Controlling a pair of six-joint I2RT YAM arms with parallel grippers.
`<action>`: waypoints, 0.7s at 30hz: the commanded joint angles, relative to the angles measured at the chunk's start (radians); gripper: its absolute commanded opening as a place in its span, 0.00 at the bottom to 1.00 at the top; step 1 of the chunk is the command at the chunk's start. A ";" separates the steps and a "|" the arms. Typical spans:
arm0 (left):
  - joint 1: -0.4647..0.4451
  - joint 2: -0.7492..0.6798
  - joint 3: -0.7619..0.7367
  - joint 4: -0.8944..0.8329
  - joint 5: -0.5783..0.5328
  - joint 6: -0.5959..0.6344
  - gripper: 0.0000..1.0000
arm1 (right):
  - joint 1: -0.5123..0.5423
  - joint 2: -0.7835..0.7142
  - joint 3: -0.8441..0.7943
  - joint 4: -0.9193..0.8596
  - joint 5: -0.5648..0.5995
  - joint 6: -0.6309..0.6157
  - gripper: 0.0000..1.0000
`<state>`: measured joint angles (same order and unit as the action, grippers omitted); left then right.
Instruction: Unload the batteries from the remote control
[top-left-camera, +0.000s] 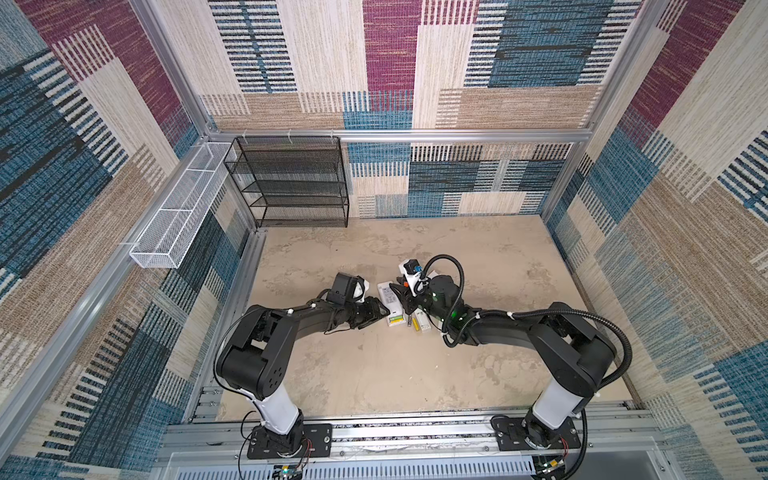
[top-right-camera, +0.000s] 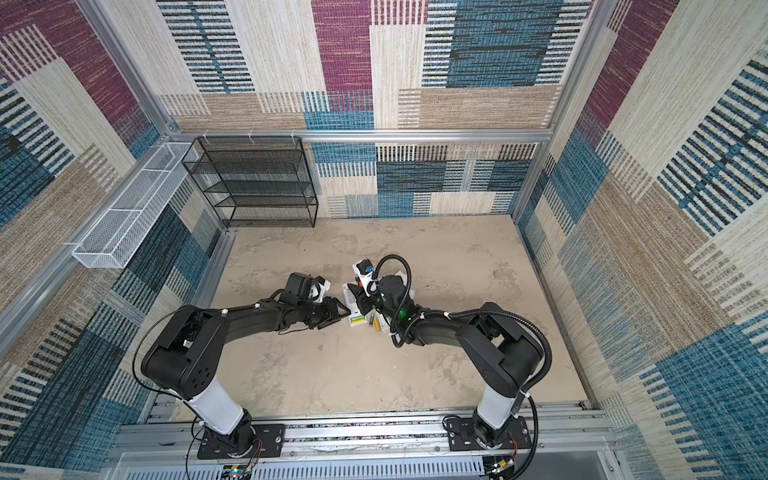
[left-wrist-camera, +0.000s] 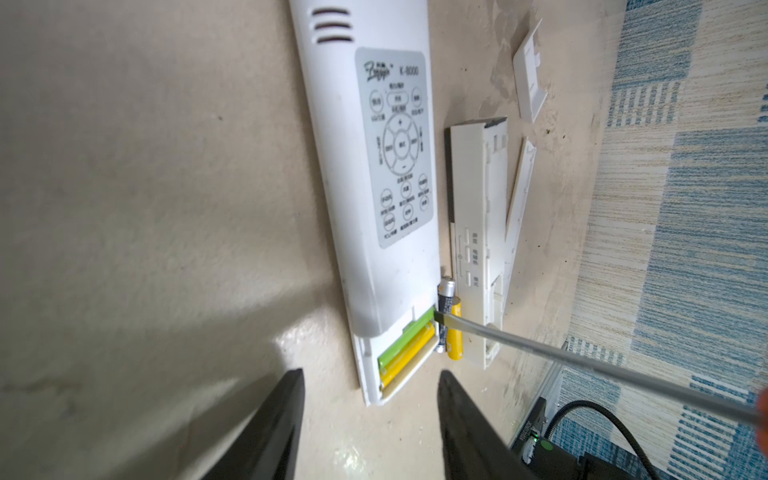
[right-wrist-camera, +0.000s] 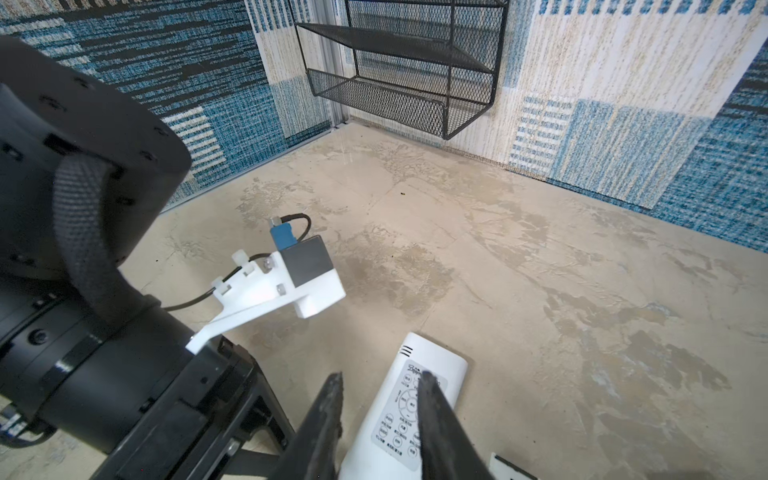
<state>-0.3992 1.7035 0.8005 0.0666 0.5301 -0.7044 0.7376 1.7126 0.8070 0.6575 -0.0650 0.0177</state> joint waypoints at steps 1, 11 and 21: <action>0.001 0.000 -0.006 0.009 0.018 -0.010 0.55 | 0.000 -0.001 0.010 0.009 0.011 -0.003 0.00; 0.001 0.003 -0.006 0.010 0.022 -0.012 0.54 | 0.002 -0.006 0.018 -0.004 0.021 -0.018 0.00; 0.001 0.008 -0.011 0.010 0.025 -0.019 0.54 | 0.006 0.015 0.014 -0.006 0.011 -0.002 0.00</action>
<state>-0.3992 1.7073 0.7898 0.0666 0.5365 -0.7078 0.7403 1.7203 0.8181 0.6468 -0.0494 0.0074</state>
